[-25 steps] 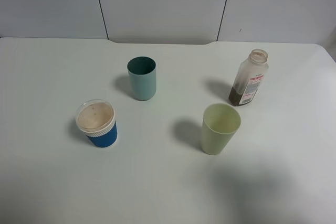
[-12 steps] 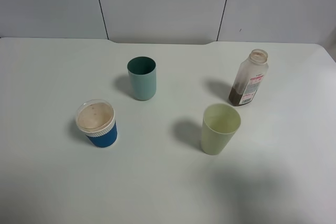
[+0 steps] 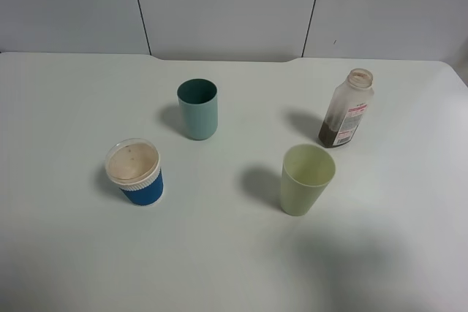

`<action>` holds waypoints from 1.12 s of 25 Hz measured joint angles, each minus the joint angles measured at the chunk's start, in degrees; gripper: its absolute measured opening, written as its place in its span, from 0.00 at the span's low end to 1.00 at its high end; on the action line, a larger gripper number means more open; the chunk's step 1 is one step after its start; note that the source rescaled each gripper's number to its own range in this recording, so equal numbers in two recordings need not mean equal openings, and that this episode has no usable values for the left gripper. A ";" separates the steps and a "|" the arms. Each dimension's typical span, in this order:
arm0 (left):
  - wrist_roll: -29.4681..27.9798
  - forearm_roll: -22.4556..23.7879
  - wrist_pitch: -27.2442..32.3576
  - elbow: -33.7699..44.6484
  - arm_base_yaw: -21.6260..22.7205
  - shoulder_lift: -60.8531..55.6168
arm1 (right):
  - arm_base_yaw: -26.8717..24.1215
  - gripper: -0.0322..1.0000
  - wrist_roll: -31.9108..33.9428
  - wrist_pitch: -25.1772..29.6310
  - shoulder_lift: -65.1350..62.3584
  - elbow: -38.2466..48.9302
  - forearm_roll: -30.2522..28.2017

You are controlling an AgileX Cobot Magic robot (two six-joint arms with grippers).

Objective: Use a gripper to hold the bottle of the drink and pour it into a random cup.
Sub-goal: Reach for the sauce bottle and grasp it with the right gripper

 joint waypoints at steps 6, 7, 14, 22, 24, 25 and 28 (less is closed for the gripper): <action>0.00 0.00 0.00 0.00 0.00 0.00 | 0.00 0.85 0.00 0.00 0.00 0.00 0.00; 0.00 0.00 0.00 0.00 0.00 0.00 | 0.00 0.85 0.00 0.00 0.00 0.00 0.00; 0.00 0.00 0.00 0.00 0.00 0.00 | 0.00 0.85 0.00 0.00 0.00 0.00 0.00; 0.00 0.00 0.00 0.00 0.00 0.00 | 0.00 0.85 0.00 0.00 0.00 0.00 0.00; 0.00 0.00 0.00 0.00 0.00 0.00 | 0.00 0.85 0.00 0.00 0.00 0.00 0.00; 0.00 0.00 0.00 0.00 0.00 0.00 | 0.00 0.85 0.00 0.00 0.00 0.00 0.00; 0.00 0.00 0.00 0.00 0.00 0.00 | 0.00 0.85 0.00 0.00 0.00 0.00 0.00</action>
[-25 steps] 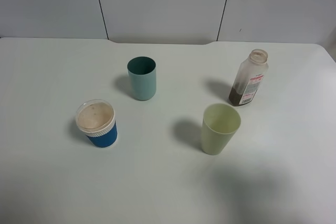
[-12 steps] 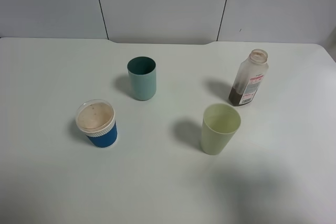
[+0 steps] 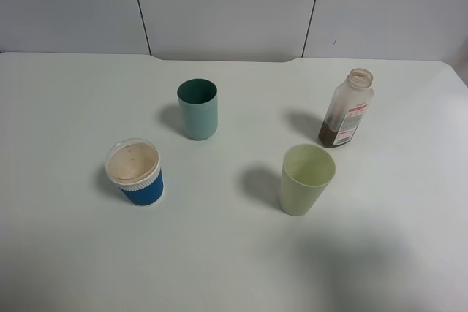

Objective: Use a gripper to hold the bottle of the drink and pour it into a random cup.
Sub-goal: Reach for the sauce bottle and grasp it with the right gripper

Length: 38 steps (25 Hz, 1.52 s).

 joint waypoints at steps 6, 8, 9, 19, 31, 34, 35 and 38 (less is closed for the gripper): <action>0.00 0.00 0.00 0.00 0.00 0.00 | 0.00 0.85 0.00 0.00 0.00 0.00 0.00; 0.00 0.00 0.00 0.00 0.00 0.00 | 0.00 0.85 0.00 0.00 0.00 0.00 0.00; 0.00 0.00 0.00 0.00 0.00 0.00 | 0.00 0.85 0.00 0.00 0.00 0.00 0.00; 0.00 0.00 0.00 0.00 0.00 0.00 | 2.59 0.85 0.00 0.00 0.00 0.00 0.00; 0.00 0.00 0.00 0.00 0.00 0.00 | 3.33 0.85 0.00 -0.07 0.00 0.00 1.48; 0.00 0.00 0.00 0.00 0.00 0.00 | 3.33 0.85 0.00 -1.59 0.62 -1.46 1.48; 0.00 0.00 0.00 0.00 0.00 0.00 | 3.33 0.85 -0.07 -2.86 1.74 -2.53 1.48; 0.00 0.00 0.00 0.00 0.00 0.00 | 3.38 0.85 -1.46 -5.65 7.37 -6.88 1.48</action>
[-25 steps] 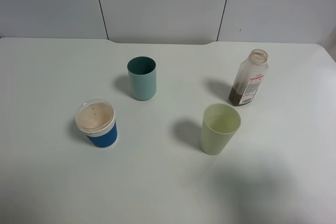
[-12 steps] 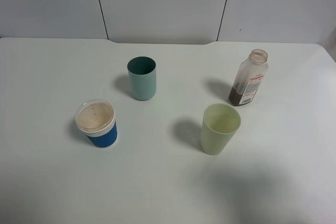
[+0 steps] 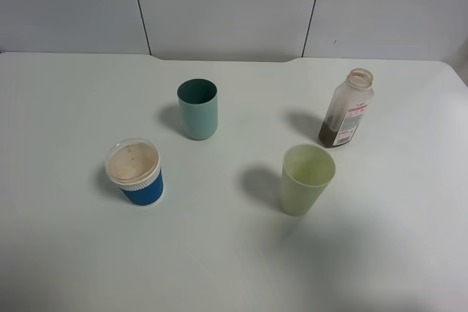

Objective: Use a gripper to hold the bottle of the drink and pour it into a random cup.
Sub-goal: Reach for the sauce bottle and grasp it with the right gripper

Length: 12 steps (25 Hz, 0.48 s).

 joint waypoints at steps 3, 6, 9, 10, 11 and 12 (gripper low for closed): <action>0.00 0.00 0.00 0.00 0.00 0.00 | 0.17 0.85 -2.37 -0.67 7.64 -4.16 0.00; 0.00 0.00 0.00 0.00 0.00 0.00 | 0.17 0.85 -4.34 -1.30 14.98 -7.98 0.00; 0.00 0.00 0.00 0.00 0.00 0.00 | 0.17 0.85 -5.29 -1.92 21.43 -11.28 0.00; 0.00 0.00 0.00 0.00 0.00 0.00 | 0.17 0.85 -5.42 -2.00 23.39 -12.09 0.00; 0.00 0.00 0.00 0.00 0.00 0.00 | 0.17 0.85 -5.47 -2.14 24.88 -12.65 0.06; 0.00 0.00 0.00 0.00 0.00 0.00 | 0.17 0.85 -5.47 -2.30 26.54 -12.91 0.20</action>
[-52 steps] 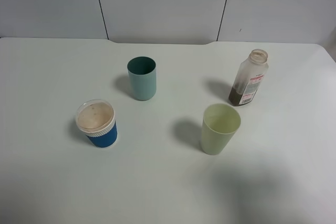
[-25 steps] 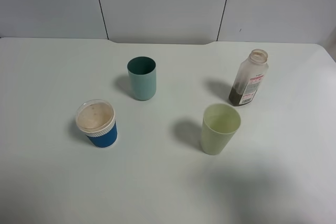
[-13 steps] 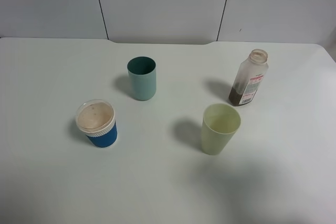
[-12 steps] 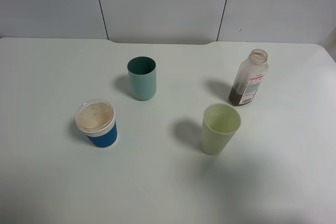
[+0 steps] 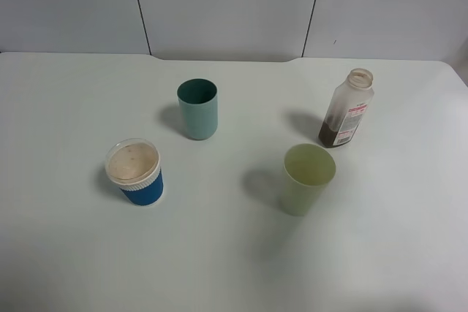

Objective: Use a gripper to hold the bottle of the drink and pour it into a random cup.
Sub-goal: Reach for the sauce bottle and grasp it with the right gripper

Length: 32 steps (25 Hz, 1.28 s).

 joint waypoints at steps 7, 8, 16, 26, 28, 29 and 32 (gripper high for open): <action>0.00 0.00 0.00 0.00 0.00 0.00 | 0.12 0.85 -2.42 -2.78 7.37 -0.20 0.01; 0.00 0.00 0.00 0.00 0.00 0.00 | 0.47 0.85 -3.27 -3.05 7.79 -0.20 -0.24; 0.00 0.00 0.00 0.00 0.00 0.00 | 2.91 0.85 -8.85 -6.86 10.32 -1.60 -0.92; 0.00 0.00 0.00 0.00 0.00 0.00 | 2.91 0.85 -8.56 -1.13 26.61 -14.18 -0.96; 0.00 0.00 0.00 0.00 0.00 0.00 | 2.91 0.85 -9.06 -1.04 30.06 -15.34 -0.96; 0.00 0.00 0.00 0.00 0.00 0.00 | 2.91 0.85 -9.86 -1.04 31.66 -15.58 -0.96; 0.00 0.00 0.00 0.00 0.00 0.00 | 2.91 0.85 -12.74 -1.09 34.99 -15.70 -1.29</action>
